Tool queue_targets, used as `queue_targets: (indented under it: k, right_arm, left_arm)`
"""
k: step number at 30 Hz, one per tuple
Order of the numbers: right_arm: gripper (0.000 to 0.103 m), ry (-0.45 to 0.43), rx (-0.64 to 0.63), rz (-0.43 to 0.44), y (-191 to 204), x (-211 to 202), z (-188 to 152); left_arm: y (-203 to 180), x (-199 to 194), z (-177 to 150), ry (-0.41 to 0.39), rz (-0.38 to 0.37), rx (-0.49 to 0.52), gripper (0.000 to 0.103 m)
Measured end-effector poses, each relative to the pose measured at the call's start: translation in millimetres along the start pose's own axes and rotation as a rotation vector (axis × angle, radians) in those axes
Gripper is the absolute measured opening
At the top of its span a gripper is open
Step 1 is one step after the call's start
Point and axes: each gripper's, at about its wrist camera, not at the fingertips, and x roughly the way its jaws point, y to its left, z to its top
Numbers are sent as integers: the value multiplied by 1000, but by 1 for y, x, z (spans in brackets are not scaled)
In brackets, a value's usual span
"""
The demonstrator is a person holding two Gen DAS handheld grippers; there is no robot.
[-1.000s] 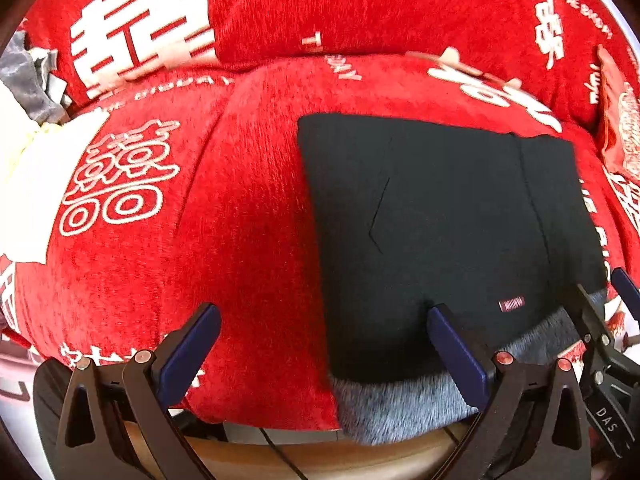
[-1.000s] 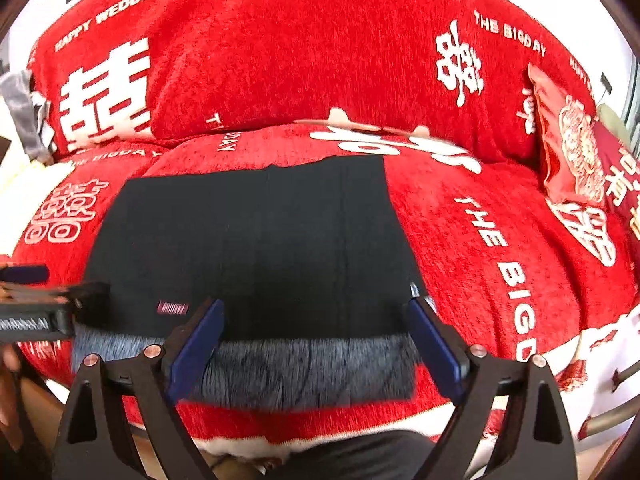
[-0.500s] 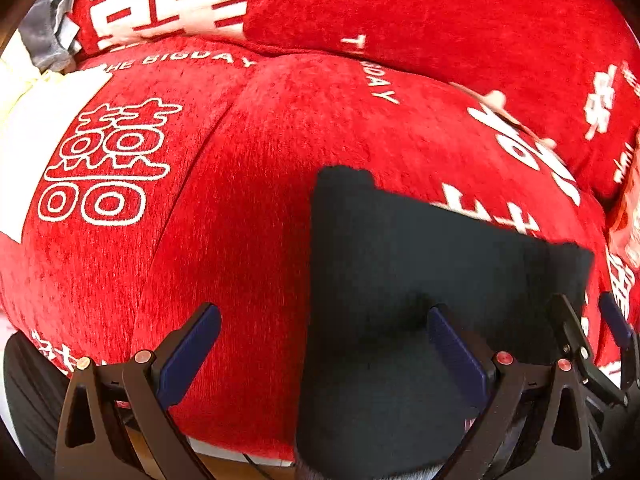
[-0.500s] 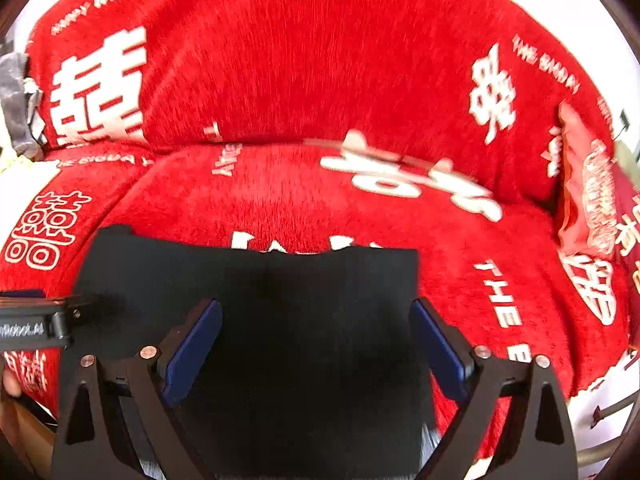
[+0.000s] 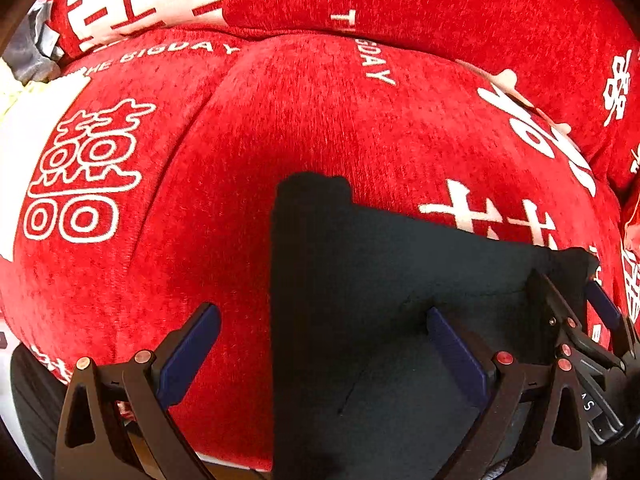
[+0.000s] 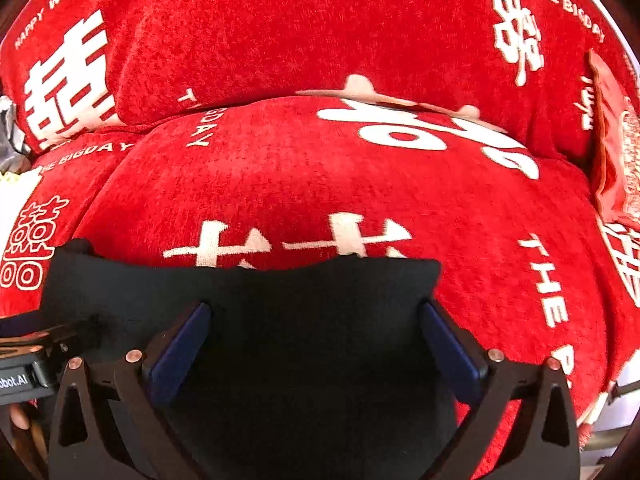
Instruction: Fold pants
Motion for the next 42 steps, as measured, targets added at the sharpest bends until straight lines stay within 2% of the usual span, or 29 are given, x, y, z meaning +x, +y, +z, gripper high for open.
queue_targets:
  k: [2, 4, 7, 10, 14, 18, 20, 22, 24, 26, 28, 31, 35, 37, 39, 42]
  right_arm:
    - [103, -56, 3, -35, 0, -22, -9]
    - [103, -104, -25, -19, 4, -44, -25]
    - [103, -126, -98, -22, 15, -60, -55]
    - [103, -100, -153, -48, 23, -59, -88]
    - [103, -118, -110, -41, 11, -65, -117]
    - [103, -83, -6, 46, -15, -67, -141]
    - [103, -125, 45, 48, -38, -78, -147]
    - [103, -169, 127, 85, -69, -86, -148]
    - [103, -168, 229, 121, -106, -83, -142]
    - [103, -163, 280, 175, -131, -77, -133]
    - [103, -167, 281, 231, -141, -70, -121]
    - [103, -135, 232, 294, -130, -52, -99]
    - [103, -33, 172, 360, -101, -16, -85]
    - [103, 13, 163, 420, -87, 0, -85]
    - [103, 23, 217, 474, -86, 8, -86]
    - [103, 18, 194, 464, -74, 11, -86]
  left_arm:
    - [6, -14, -4, -48, -31, -12, 103]
    - [12, -24, -15, -72, -71, -6, 103]
    - [17, -22, -35, -52, -71, 16, 103]
    - [23, -13, -54, -29, -84, 37, 103]
    - [30, -18, -71, -56, -128, 56, 103]
    - [31, -26, -81, -63, -153, 100, 103]
    - [35, -35, -84, -93, -195, 132, 103]
    - [39, -39, -81, -112, -219, 128, 103]
    - [45, -35, -70, -89, -255, 98, 103]
    - [48, -27, -60, -63, -284, 66, 103]
    - [48, -18, -53, -39, -303, 47, 103]
    - [41, -7, -51, -16, -329, 41, 103]
    - [28, 10, -52, 18, -353, 73, 103]
    - [24, 14, -53, 22, -371, 83, 103]
    - [17, 14, -54, -2, -368, 112, 103]
    - [5, 14, -56, -22, -365, 153, 103]
